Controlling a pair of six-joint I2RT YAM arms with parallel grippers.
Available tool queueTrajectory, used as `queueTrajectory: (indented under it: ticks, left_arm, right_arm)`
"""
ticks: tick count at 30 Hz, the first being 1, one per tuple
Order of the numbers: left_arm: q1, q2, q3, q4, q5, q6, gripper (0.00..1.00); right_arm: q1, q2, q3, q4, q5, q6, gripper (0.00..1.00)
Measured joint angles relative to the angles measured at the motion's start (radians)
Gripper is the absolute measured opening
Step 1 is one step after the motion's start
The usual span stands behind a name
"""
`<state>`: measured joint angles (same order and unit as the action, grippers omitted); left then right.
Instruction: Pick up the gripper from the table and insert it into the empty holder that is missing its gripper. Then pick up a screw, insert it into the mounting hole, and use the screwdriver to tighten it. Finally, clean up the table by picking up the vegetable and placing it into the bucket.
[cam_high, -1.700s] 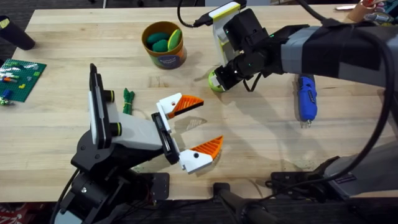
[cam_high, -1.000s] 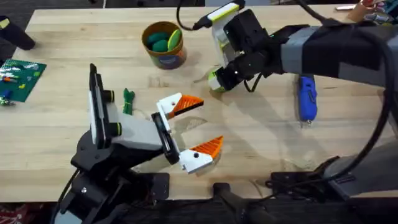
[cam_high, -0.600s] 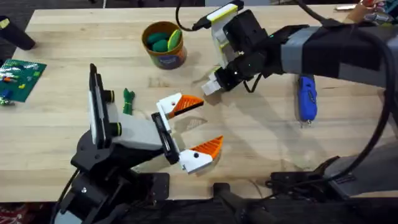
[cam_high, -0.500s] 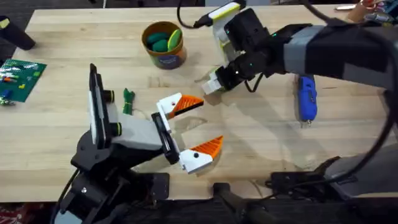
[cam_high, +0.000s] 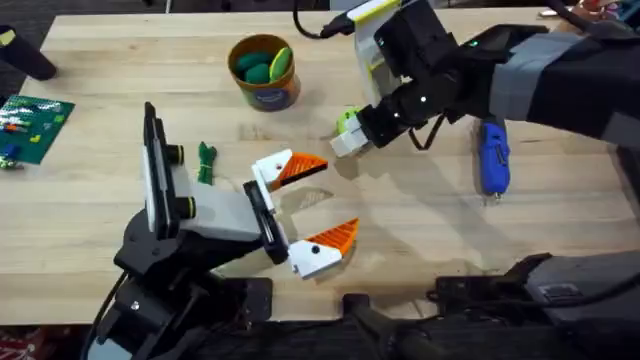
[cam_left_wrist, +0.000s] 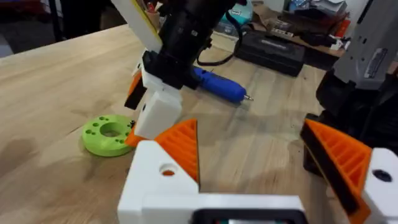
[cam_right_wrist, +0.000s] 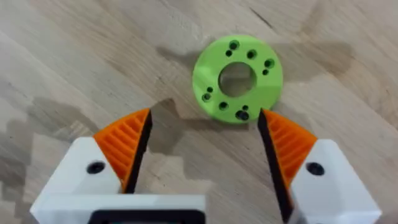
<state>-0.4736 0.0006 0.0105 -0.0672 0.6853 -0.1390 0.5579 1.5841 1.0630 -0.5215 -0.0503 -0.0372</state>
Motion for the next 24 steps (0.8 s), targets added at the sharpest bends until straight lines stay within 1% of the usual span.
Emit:
queueTrajectory:
  ticks: [7,16,17,18,20,24]
  left_arm:
    - [0.000,0.000,0.000,0.000,0.000,0.000,0.986]
    - [0.000,0.000,0.000,0.000,0.000,0.000,0.986]
    - [0.000,0.000,0.000,0.000,0.000,0.000,0.986]
    - [0.000,0.000,0.000,0.000,0.000,0.000,0.986]
    - [0.000,0.000,0.000,0.000,0.000,0.000,0.986]
    - [0.000,0.000,0.000,0.000,0.000,0.000,0.986]
  right_arm:
    - [0.000,0.032,0.000,0.000,0.033,-0.020,0.994]
    - [0.000,0.084,0.000,0.029,0.043,-0.024,0.991]
    - [0.000,0.085,0.000,0.030,0.043,-0.025,0.971]
    - [0.000,0.085,0.000,0.031,0.043,-0.027,0.932]
    - [0.000,0.085,0.000,0.034,0.046,-0.029,0.795]
    - [0.000,0.085,0.000,0.035,0.047,-0.037,0.624]
